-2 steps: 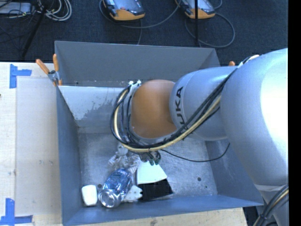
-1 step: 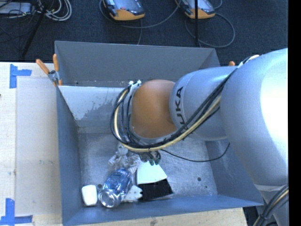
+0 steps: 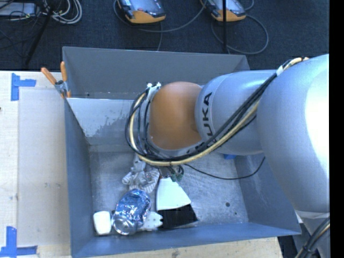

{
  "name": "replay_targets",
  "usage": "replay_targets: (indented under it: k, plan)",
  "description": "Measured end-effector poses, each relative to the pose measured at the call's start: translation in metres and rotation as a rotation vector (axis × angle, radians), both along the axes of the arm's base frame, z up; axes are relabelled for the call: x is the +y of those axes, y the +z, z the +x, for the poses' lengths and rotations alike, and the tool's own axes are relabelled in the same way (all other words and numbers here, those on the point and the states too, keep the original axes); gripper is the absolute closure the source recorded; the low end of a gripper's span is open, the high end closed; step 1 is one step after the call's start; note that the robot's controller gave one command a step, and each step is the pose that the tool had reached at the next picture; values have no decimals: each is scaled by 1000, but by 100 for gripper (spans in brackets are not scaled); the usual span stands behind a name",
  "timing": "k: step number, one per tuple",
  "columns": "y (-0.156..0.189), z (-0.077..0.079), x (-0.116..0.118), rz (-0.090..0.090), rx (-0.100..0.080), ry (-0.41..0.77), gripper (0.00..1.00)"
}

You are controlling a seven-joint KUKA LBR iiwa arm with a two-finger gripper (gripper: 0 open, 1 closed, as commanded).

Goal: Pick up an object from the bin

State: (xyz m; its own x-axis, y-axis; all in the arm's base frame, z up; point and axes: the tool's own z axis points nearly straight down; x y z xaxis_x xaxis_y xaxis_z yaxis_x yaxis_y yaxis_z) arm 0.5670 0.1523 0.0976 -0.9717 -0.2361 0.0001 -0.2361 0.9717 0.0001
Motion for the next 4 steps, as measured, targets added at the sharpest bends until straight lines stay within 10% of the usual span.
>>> replay_targets:
  k: [2, 3, 4]
  plan:
    - [-10, 9, 12, 0, -3, 116, 100]
    - [89, 13, 4, 1, -1, 43, 100]
    - [89, 13, 4, 1, -1, 42, 100]
